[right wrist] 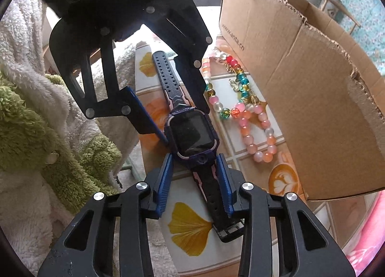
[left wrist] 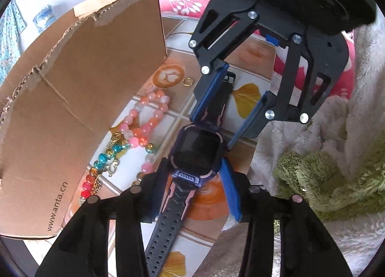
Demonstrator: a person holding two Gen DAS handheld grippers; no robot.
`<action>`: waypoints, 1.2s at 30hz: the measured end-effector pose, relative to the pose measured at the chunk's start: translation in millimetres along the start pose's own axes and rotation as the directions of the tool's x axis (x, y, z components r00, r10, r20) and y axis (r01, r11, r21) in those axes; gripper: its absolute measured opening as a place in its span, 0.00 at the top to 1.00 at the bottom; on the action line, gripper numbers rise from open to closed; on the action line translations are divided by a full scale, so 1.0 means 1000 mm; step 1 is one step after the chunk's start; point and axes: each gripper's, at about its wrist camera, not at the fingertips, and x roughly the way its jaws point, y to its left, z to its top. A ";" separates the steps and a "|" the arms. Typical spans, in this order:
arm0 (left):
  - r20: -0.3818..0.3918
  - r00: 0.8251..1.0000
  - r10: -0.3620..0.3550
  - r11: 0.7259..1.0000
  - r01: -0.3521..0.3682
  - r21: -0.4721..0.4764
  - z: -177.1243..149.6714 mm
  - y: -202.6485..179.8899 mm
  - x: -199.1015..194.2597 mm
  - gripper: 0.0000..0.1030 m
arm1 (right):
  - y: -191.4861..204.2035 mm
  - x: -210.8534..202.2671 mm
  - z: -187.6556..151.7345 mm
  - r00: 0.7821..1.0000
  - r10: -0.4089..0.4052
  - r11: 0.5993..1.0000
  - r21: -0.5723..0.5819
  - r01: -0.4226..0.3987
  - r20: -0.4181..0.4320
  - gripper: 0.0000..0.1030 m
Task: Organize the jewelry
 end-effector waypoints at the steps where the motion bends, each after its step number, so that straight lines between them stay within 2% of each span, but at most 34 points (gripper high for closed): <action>1: 0.002 1.000 0.007 1.000 -0.007 0.002 0.001 -0.005 0.000 0.59 | 0.002 -0.001 -0.001 1.000 -0.011 1.000 -0.003 0.011 0.003 0.69; 8: 0.053 0.992 0.113 0.992 -0.115 0.049 0.006 -0.035 -0.024 0.59 | 0.029 -0.015 0.005 0.993 -0.112 0.993 -0.026 0.112 0.030 0.69; 13: 0.115 0.971 0.209 0.974 -0.218 0.064 0.003 -0.051 -0.063 0.59 | 0.046 -0.047 0.018 0.966 -0.241 0.966 -0.077 0.249 0.093 0.69; 16: 0.160 0.946 0.280 0.952 -0.295 0.076 0.007 -0.058 -0.088 0.59 | 0.053 -0.066 0.028 0.940 -0.313 0.938 -0.109 0.328 0.138 0.69; 18: 0.190 0.927 0.323 0.936 -0.343 0.079 0.009 -0.063 -0.107 0.59 | 0.057 -0.081 0.037 0.914 -0.365 0.911 -0.134 0.390 0.178 0.69; 21: 0.239 0.886 0.398 0.900 -0.427 0.087 0.016 -0.065 -0.137 0.59 | 0.056 -0.109 0.053 0.869 -0.432 0.863 -0.169 0.476 0.242 0.69; 27: 0.319 0.788 0.526 0.806 -0.582 0.107 0.029 -0.067 -0.184 0.59 | 0.044 -0.145 0.080 0.776 -0.519 0.759 -0.224 0.611 0.358 0.69; 29: 0.335 0.755 0.564 0.772 -0.626 0.110 0.033 -0.051 -0.199 0.59 | 0.033 -0.153 0.093 0.753 -0.533 0.734 -0.232 0.638 0.386 0.69; 31: 0.341 0.733 0.588 0.749 -0.653 0.114 0.039 -0.029 -0.201 0.59 | 0.019 -0.156 0.102 0.741 -0.538 0.721 -0.237 0.652 0.402 0.69; 32: 0.339 0.729 0.595 0.743 -0.660 0.113 0.042 -0.017 -0.202 0.59 | 0.010 -0.155 0.107 0.740 -0.538 0.719 -0.237 0.653 0.405 0.69; 34: 0.326 0.732 0.598 0.747 -0.657 0.106 0.045 0.010 -0.197 0.59 | -0.009 -0.149 0.116 0.741 -0.534 0.721 -0.239 0.650 0.407 0.69; 36: 0.307 0.744 0.594 0.755 -0.647 0.107 0.045 0.035 -0.192 0.59 | -0.034 -0.135 0.125 0.762 -0.514 0.744 -0.238 0.625 0.394 0.69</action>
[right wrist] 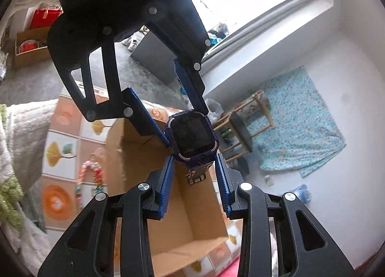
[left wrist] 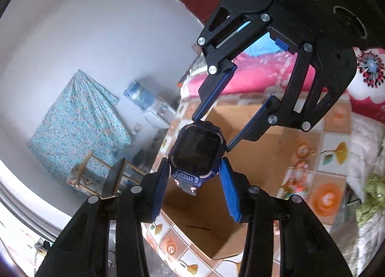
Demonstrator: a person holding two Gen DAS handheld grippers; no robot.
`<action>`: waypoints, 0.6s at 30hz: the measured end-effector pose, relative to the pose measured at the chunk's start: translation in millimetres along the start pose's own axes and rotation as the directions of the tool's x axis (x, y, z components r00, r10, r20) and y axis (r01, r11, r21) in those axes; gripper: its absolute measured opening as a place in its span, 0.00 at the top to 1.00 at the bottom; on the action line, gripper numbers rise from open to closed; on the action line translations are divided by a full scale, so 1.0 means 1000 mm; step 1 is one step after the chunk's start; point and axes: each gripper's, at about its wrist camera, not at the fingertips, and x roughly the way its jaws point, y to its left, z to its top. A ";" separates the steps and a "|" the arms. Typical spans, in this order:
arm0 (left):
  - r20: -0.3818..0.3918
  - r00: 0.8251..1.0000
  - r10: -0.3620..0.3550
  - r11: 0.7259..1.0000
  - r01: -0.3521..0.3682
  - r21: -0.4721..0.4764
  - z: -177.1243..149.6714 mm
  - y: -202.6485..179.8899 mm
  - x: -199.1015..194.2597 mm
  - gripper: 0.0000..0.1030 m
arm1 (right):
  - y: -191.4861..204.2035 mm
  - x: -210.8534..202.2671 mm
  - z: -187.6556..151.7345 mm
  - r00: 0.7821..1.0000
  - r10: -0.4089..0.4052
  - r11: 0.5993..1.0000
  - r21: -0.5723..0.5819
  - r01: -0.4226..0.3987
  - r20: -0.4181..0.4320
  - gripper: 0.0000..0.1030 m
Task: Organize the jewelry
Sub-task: 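Lift the smartwatch with both grippers and carry it over the cardboard box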
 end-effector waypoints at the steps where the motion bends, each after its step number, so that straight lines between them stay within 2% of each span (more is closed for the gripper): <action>1: -0.011 1.000 -0.007 1.000 0.007 -0.003 -0.004 0.005 0.012 0.59 | -0.004 0.015 -0.004 1.000 0.020 1.000 0.009 -0.020 -0.006 0.69; 5: -0.064 0.996 -0.068 0.997 0.065 -0.043 -0.028 0.018 0.068 0.59 | -0.015 0.063 -0.018 0.992 0.114 0.993 0.050 -0.112 -0.049 0.69; 8: -0.118 0.985 -0.126 0.991 0.119 -0.069 -0.045 0.018 0.119 0.58 | -0.025 0.111 -0.034 0.967 0.231 0.970 0.109 -0.219 -0.111 0.69; 9: -0.158 0.978 -0.136 0.989 0.125 -0.077 -0.052 0.017 0.136 0.58 | -0.028 0.131 -0.042 0.946 0.289 0.953 0.142 -0.269 -0.147 0.79; 10: -0.202 0.972 -0.124 0.991 0.110 -0.080 -0.060 0.015 0.152 0.58 | -0.029 0.145 -0.047 0.929 0.322 0.942 0.161 -0.296 -0.180 0.79; 11: -0.225 0.968 -0.111 0.992 0.095 -0.080 -0.064 0.015 0.161 0.58 | -0.031 0.166 -0.056 0.909 0.349 0.932 0.183 -0.312 -0.230 0.88; 13: -0.287 0.956 -0.068 0.994 0.038 -0.106 -0.078 0.022 0.179 0.58 | -0.034 0.198 -0.071 0.867 0.386 0.918 0.222 -0.328 -0.316 0.89; 14: -0.305 0.951 -0.060 0.988 0.013 -0.155 -0.084 0.031 0.184 0.58 | -0.041 0.206 -0.073 0.830 0.430 0.898 0.264 -0.353 -0.355 0.90; 15: -0.301 0.951 -0.072 0.980 0.012 -0.198 -0.087 0.040 0.182 0.58 | -0.045 0.213 -0.074 0.819 0.448 0.887 0.291 -0.358 -0.358 0.91; 16: -0.283 0.955 -0.090 0.964 0.012 -0.264 -0.090 0.052 0.177 0.58 | -0.052 0.214 -0.073 0.834 0.437 0.889 0.305 -0.342 -0.338 0.90; 17: -0.272 0.958 -0.096 0.952 0.008 -0.307 -0.092 0.060 0.174 0.58 | -0.058 0.217 -0.073 0.835 0.437 0.885 0.322 -0.335 -0.333 0.87; 18: -0.257 0.960 -0.107 0.932 0.007 -0.362 -0.094 0.070 0.168 0.58 | -0.062 0.221 -0.074 0.830 0.443 0.879 0.347 -0.327 -0.339 0.79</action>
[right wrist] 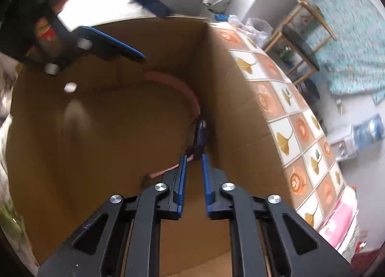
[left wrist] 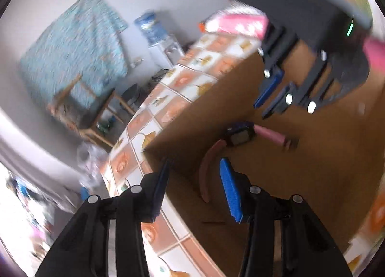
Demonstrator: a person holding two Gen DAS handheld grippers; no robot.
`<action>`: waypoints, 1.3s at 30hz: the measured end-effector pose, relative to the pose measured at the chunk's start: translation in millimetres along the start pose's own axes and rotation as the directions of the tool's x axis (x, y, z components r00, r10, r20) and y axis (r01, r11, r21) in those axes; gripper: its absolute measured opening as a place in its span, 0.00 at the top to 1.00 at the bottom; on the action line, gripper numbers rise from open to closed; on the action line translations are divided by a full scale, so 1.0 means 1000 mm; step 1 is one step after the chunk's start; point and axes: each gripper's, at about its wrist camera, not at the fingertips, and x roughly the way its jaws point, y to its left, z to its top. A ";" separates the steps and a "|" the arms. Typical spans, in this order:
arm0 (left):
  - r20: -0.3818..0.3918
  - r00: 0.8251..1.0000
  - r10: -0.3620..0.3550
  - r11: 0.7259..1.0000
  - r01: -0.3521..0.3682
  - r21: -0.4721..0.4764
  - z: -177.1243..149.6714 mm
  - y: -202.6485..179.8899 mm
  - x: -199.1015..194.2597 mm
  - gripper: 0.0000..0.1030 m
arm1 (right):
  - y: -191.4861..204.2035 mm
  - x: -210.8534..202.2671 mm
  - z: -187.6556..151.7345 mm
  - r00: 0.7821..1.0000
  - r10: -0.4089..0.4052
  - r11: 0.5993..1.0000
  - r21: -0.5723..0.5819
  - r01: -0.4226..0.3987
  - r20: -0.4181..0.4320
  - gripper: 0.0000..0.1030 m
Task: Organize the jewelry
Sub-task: 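Lift the smartwatch with both grippers and carry it over the cardboard box, then lower the smartwatch into the box and open the right gripper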
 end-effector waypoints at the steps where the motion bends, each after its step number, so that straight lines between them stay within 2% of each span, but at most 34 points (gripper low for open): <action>1: 0.012 1.000 -0.004 0.999 0.004 -0.040 -0.001 0.008 -0.006 0.58 | -0.007 0.001 0.001 1.000 0.002 0.999 0.036 -0.001 -0.008 0.73; 2: 0.027 1.000 -0.001 0.997 0.003 -0.071 -0.002 0.013 -0.013 0.57 | -0.013 0.000 0.002 1.000 0.003 0.997 0.078 -0.002 -0.009 0.68; 4: 0.053 0.999 0.005 0.995 0.001 -0.096 -0.003 0.015 -0.027 0.57 | -0.022 -0.001 0.001 1.000 0.018 0.990 0.139 -0.016 -0.016 0.66; 7: 0.068 0.997 0.037 0.995 -0.031 -0.094 -0.001 0.012 -0.042 0.54 | -0.030 -0.003 -0.002 0.998 0.052 0.970 0.240 -0.041 -0.040 0.61; 9: 0.067 0.996 0.053 0.995 -0.047 -0.089 -0.002 0.004 -0.049 0.53 | -0.032 -0.001 -0.003 0.994 0.092 0.942 0.330 -0.069 -0.055 0.53; 10: 0.066 0.996 0.059 0.994 -0.052 -0.092 -0.004 0.000 -0.053 0.53 | -0.033 0.000 -0.002 0.990 0.129 0.917 0.388 -0.096 -0.060 0.50; 12: 0.066 0.995 0.068 0.992 -0.060 -0.115 -0.008 -0.004 -0.060 0.52 | -0.035 0.003 -0.001 0.981 0.184 0.862 0.491 -0.129 -0.066 0.35; 16: 0.066 0.994 0.083 0.973 -0.066 -0.222 -0.023 -0.003 -0.076 0.48 | -0.042 0.020 0.000 0.954 0.297 0.724 0.661 -0.198 -0.041 0.32; 17: 0.064 0.994 0.084 0.964 -0.066 -0.256 -0.028 -0.001 -0.080 0.47 | -0.039 0.028 0.004 0.951 0.305 0.707 0.680 -0.195 -0.045 0.32; 21: 0.051 0.993 0.106 0.928 -0.080 -0.364 -0.050 0.001 -0.101 0.40 | -0.032 0.061 0.012 0.945 0.300 0.688 0.716 -0.121 -0.129 0.32; 23: 0.053 0.990 0.134 0.910 -0.102 -0.402 -0.066 -0.003 -0.115 0.38 | -0.027 0.082 0.017 0.942 0.261 0.711 0.702 -0.039 -0.212 0.33; 25: 0.056 0.988 0.146 0.892 -0.107 -0.438 -0.081 -0.006 -0.127 0.37 | -0.022 0.098 0.019 0.933 0.236 0.729 0.684 0.016 -0.273 0.45; 26: 0.052 0.988 0.147 0.880 -0.107 -0.462 -0.090 -0.008 -0.133 0.36 | -0.020 0.100 0.021 0.935 0.213 0.745 0.667 0.031 -0.282 0.56; 27: 0.049 0.988 0.147 0.873 -0.106 -0.476 -0.095 -0.009 -0.136 0.36 | -0.017 0.098 0.025 0.941 0.186 0.770 0.637 0.038 -0.282 0.86; 28: 0.048 0.988 0.146 0.866 -0.104 -0.490 -0.102 -0.012 -0.140 0.36 | -0.013 0.097 0.030 0.940 0.174 0.798 0.602 0.041 -0.294 0.93; 29: 0.046 0.988 0.144 0.858 -0.102 -0.503 -0.108 -0.013 -0.142 0.36 | -0.008 0.094 0.036 0.940 0.119 0.842 0.534 0.076 -0.320 0.97; 30: 0.041 0.990 0.132 0.847 -0.091 -0.523 -0.117 -0.016 -0.144 0.36 | 0.000 0.087 0.044 0.945 0.026 0.889 0.440 0.127 -0.327 0.98; 31: 0.040 0.991 0.126 0.842 -0.085 -0.533 -0.122 -0.018 -0.145 0.36 | 0.006 0.083 0.048 0.943 -0.038 0.917 0.363 0.164 -0.331 0.98; 32: 0.040 0.992 0.119 0.835 -0.078 -0.545 -0.129 -0.019 -0.146 0.36 | 0.018 0.078 0.054 0.934 -0.134 0.947 0.234 0.219 -0.332 0.98; 33: 0.037 0.993 0.116 0.827 -0.076 -0.557 -0.136 -0.021 -0.146 0.36 | 0.031 0.074 0.057 0.918 -0.239 0.955 0.096 0.282 -0.317 0.98; 34: 0.035 0.993 0.116 0.822 -0.077 -0.564 -0.141 -0.022 -0.146 0.36 | 0.051 0.070 0.057 0.898 -0.348 0.938 -0.087 0.337 -0.269 0.98; 35: 0.034 0.992 0.119 0.817 -0.078 -0.571 -0.145 -0.023 -0.147 0.36 | 0.064 0.067 0.055 0.889 -0.396 0.913 -0.199 0.355 -0.231 0.98; 37: 0.036 0.991 0.127 0.813 -0.084 -0.576 -0.153 -0.026 -0.149 0.36 | 0.101 0.066 0.037 0.857 -0.495 0.799 -0.464 0.382 -0.146 0.98; 38: 0.040 0.990 0.135 0.811 -0.088 -0.578 -0.156 -0.027 -0.150 0.36 | 0.112 0.066 0.029 0.854 -0.506 0.758 -0.535 0.374 -0.121 0.98; 39: 0.042 0.989 0.139 0.811 -0.090 -0.579 -0.159 -0.027 -0.151 0.36 | 0.124 0.065 0.020 0.861 -0.497 0.723 -0.599 0.345 -0.105 0.98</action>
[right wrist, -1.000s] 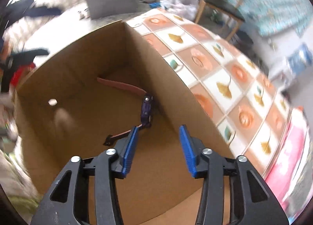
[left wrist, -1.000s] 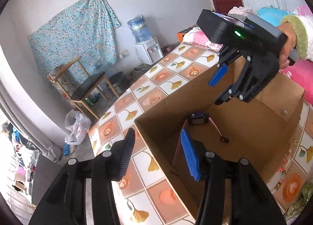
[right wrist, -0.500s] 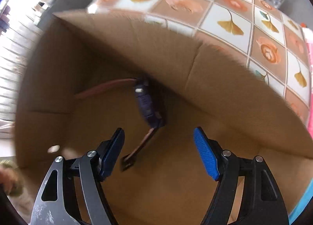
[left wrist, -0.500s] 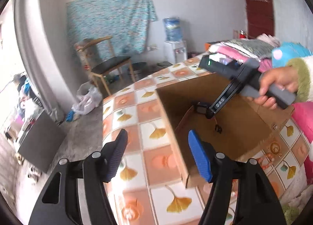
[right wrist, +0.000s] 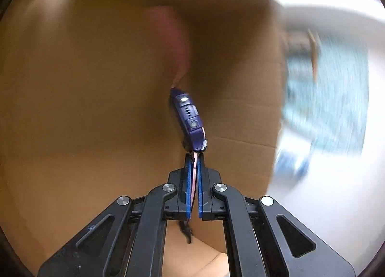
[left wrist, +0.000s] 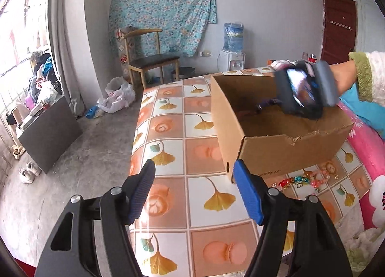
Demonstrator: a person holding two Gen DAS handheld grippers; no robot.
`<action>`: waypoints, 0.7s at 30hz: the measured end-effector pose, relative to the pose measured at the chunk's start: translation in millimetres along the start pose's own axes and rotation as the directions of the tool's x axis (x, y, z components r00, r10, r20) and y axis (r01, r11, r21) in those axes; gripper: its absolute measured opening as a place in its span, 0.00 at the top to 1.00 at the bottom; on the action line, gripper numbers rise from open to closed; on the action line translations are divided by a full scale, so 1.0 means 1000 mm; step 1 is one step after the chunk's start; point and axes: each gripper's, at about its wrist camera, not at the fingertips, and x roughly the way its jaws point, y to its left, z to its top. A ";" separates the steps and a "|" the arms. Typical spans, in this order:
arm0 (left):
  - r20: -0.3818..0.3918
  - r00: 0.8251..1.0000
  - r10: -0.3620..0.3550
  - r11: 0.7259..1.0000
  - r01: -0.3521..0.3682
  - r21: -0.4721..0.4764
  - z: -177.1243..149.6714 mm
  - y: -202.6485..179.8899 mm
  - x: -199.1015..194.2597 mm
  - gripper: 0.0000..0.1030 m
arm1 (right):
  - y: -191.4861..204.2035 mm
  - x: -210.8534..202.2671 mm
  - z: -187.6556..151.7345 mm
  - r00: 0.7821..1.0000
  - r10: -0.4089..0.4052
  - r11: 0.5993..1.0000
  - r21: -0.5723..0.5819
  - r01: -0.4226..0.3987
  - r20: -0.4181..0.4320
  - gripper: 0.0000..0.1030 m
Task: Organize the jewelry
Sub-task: 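Lower the smartwatch into the box and open the right gripper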
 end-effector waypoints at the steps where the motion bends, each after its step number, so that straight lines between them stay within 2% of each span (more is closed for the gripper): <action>1: 0.004 1.000 0.001 1.000 -0.001 -0.001 -0.002 0.001 -0.001 0.36 | 0.015 -0.007 -0.002 1.000 0.019 0.997 -0.080 -0.017 0.019 0.98; 3: 0.004 1.000 0.001 1.000 -0.001 -0.006 -0.006 0.003 -0.001 0.36 | 0.025 -0.016 -0.002 0.996 0.085 0.990 -0.118 -0.083 0.015 0.88; 4: 0.004 1.000 -0.001 1.000 0.002 -0.010 -0.007 0.004 0.000 0.36 | 0.024 -0.020 0.000 0.993 0.121 0.988 -0.103 -0.119 0.009 0.83; 6: 0.000 1.000 -0.010 1.000 0.010 -0.019 -0.010 0.005 0.002 0.36 | 0.015 -0.025 0.004 0.985 0.173 0.984 -0.052 -0.173 0.004 0.54; 8: -0.001 1.000 -0.019 1.000 0.019 -0.020 -0.010 0.006 0.003 0.36 | -0.007 -0.034 0.006 0.969 0.244 0.968 0.053 -0.246 0.035 0.53; 10: 0.001 1.000 -0.029 0.999 0.029 -0.017 -0.013 0.005 0.003 0.36 | -0.036 -0.040 0.009 0.941 0.328 0.919 0.202 -0.338 0.085 0.53; 11: 0.004 1.000 -0.031 0.999 0.031 -0.017 -0.015 0.004 0.003 0.36 | -0.059 -0.042 0.009 0.909 0.391 0.845 0.333 -0.417 0.146 0.53; 13: 0.006 0.999 -0.036 0.999 0.036 -0.018 -0.019 0.001 0.004 0.36 | -0.082 -0.039 0.007 0.855 0.471 0.710 0.483 -0.513 0.217 0.53; 15: -0.001 0.999 -0.047 0.998 0.047 -0.030 -0.024 -0.003 0.005 0.36 | -0.091 -0.032 0.010 0.770 0.570 0.538 0.578 -0.613 0.287 0.66; 16: -0.004 0.999 -0.054 0.998 0.054 -0.037 -0.027 -0.004 0.006 0.36 | -0.088 -0.028 0.015 0.728 0.613 0.469 0.600 -0.648 0.307 0.70; 18: -0.014 0.997 -0.072 0.996 0.071 -0.059 -0.032 -0.007 0.008 0.36 | -0.079 -0.017 0.021 0.665 0.677 0.372 0.633 -0.679 0.315 0.75; 19: -0.015 0.997 -0.075 0.995 0.074 -0.065 -0.034 -0.008 0.009 0.36 | -0.072 -0.008 0.026 0.623 0.718 0.306 0.662 -0.684 0.310 0.76; 21: -0.012 0.996 -0.086 0.992 0.084 -0.091 -0.038 -0.010 0.010 0.36 | -0.065 0.007 0.031 0.596 0.747 0.246 0.711 -0.659 0.295 0.76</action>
